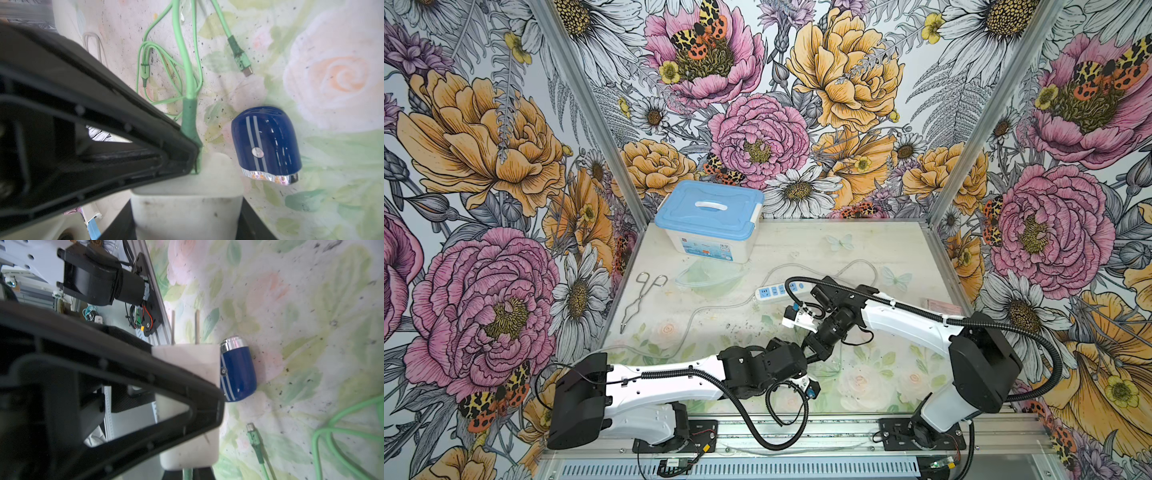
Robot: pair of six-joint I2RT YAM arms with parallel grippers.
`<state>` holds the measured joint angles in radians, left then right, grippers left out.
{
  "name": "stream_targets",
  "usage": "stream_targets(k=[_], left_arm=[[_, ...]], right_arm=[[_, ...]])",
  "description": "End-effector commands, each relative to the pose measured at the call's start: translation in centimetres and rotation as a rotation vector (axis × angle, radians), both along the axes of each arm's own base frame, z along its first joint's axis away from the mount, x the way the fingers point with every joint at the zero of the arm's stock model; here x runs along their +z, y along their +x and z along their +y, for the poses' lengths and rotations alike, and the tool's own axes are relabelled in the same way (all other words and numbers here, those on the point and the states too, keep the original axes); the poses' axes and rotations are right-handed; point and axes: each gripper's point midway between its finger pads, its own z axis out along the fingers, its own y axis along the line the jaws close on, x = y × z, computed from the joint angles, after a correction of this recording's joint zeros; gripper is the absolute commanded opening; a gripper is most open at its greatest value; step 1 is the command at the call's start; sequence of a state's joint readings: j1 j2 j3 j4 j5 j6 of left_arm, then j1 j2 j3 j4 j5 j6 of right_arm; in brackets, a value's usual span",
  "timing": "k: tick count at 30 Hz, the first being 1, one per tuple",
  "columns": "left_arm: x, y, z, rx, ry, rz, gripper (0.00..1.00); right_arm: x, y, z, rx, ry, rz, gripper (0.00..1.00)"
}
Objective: Charge the electric shaver
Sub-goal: Insert the charging cable into the plug.
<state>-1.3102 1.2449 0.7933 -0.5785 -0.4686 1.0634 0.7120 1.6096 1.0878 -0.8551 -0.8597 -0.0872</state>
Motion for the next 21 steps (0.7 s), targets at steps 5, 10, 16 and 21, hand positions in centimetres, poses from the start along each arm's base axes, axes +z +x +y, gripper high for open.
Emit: stream_targets(k=[5, 10, 16, 21], left_arm=[[0.7, -5.7, -4.9, -0.211, -0.16, 0.159, 0.0], [1.1, -5.4, -5.8, -0.183, -0.197, 0.172, 0.0], [0.6, -3.7, -4.9, -0.068, -0.258, 0.218, 0.0], [-1.1, -0.5, -2.7, 0.124, -0.297, 0.232, 0.0]], right_arm=[[2.9, 7.0, 2.9, -0.032, 0.134, -0.292, 0.0], [3.1, 7.3, 3.3, -0.03, 0.14, -0.3, 0.0], [3.7, 9.2, 1.8, -0.094, 0.102, -0.37, 0.0], [5.8, 11.8, -2.0, -0.248, 0.06, -0.467, 0.2]])
